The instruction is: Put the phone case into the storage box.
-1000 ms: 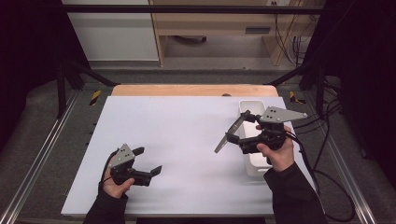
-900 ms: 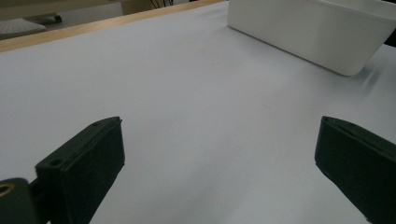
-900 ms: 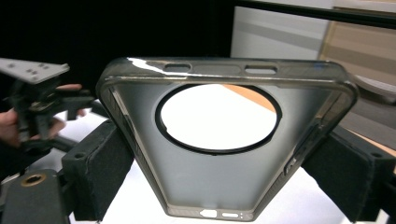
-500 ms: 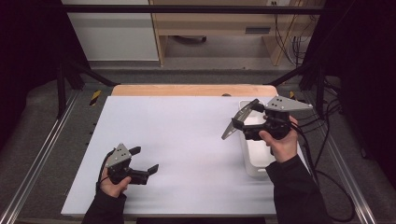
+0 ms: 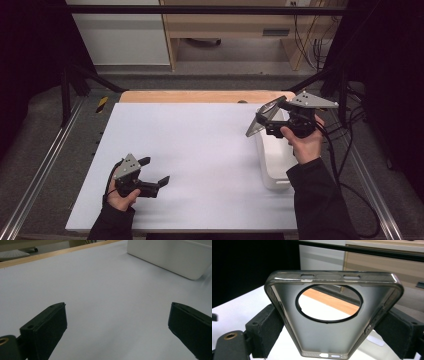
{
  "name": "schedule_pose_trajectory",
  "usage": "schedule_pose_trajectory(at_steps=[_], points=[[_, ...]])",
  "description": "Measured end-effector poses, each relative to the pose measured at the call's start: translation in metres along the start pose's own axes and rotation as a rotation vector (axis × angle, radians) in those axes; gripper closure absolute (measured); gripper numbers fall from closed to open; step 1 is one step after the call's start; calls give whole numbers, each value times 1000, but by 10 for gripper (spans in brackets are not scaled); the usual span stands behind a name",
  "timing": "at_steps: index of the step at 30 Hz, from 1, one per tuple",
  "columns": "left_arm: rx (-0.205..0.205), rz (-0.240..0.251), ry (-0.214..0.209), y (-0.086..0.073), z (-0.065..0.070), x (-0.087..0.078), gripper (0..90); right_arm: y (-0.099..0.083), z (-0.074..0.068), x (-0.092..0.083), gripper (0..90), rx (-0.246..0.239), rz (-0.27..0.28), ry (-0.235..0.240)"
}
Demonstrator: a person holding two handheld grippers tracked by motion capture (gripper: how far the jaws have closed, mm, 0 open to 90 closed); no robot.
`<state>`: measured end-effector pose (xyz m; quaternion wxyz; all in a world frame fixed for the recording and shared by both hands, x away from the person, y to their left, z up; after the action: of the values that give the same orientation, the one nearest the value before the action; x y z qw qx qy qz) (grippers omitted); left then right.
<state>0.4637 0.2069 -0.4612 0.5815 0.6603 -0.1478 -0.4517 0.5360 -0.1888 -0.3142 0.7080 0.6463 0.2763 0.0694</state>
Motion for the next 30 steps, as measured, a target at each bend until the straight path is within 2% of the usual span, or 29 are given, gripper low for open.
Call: schedule_pose_trajectory(at_steps=[12,17,30], points=[[6,-10,-1,-1,0,2,16,2,23,15,123,24,-7,-105],[6,-12,-3,-1,0,2,17,-1,35,22,123,32,-18,-166],[14,-21,-8,-2,0,5,17,-7,58,43,122,69,-53,-266]])
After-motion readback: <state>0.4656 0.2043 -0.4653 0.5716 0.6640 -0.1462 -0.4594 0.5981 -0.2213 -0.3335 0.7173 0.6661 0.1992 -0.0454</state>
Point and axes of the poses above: each handheld gripper's, and its own axes: x roughly forward along the jaws, y roughly out of its top, z roughly to its right, the point moved 5 cm from there along x, roughly forward along the jaws, and after that the axes turned 6 degrees about -y, right-handed, at the moved point
